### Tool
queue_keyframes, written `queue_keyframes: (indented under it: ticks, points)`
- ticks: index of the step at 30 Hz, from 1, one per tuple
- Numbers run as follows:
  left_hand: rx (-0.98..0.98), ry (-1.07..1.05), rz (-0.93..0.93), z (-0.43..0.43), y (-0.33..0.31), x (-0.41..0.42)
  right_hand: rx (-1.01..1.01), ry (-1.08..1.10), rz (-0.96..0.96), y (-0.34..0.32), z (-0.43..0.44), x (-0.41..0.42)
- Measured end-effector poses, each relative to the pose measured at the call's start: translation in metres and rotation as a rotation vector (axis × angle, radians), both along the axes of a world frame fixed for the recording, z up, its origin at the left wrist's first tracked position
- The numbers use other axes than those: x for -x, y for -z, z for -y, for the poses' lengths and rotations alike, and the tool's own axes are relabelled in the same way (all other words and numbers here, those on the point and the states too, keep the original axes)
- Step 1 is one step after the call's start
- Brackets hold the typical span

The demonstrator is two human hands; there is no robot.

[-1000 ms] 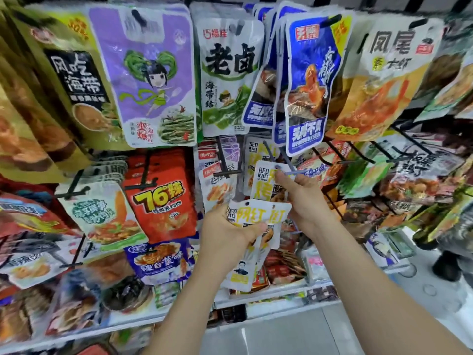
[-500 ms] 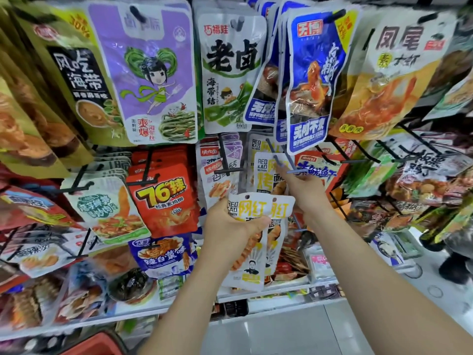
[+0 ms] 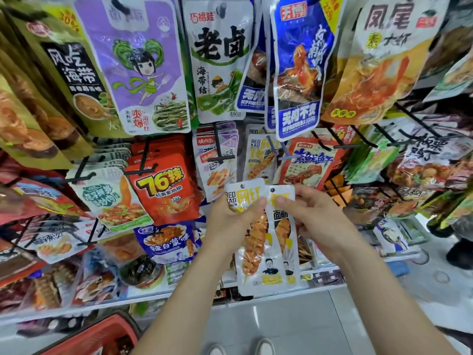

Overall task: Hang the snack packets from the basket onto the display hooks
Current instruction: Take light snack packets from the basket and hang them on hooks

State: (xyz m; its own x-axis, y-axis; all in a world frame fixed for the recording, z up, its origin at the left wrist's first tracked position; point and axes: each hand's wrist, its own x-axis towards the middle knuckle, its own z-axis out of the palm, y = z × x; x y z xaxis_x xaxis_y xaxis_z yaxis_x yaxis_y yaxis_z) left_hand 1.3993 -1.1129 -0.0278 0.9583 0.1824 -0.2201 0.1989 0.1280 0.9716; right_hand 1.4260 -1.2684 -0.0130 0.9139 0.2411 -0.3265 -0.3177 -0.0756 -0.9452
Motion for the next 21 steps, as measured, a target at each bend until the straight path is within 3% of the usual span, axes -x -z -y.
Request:
queue_keyframes:
  ticks: [4,12,21]
  points:
    - [-0.012,-0.02,-0.074,0.006,0.001,0.001,-0.114,0.113,-0.031,0.008,0.0,0.002]
    - [-0.301,-0.053,0.027,-0.012,0.001,0.0,-0.21,0.206,-0.028,0.015,0.015,-0.006]
    - [-0.307,0.019,0.109,0.004,-0.011,-0.012,-0.207,0.262,0.105,0.0,-0.002,-0.043]
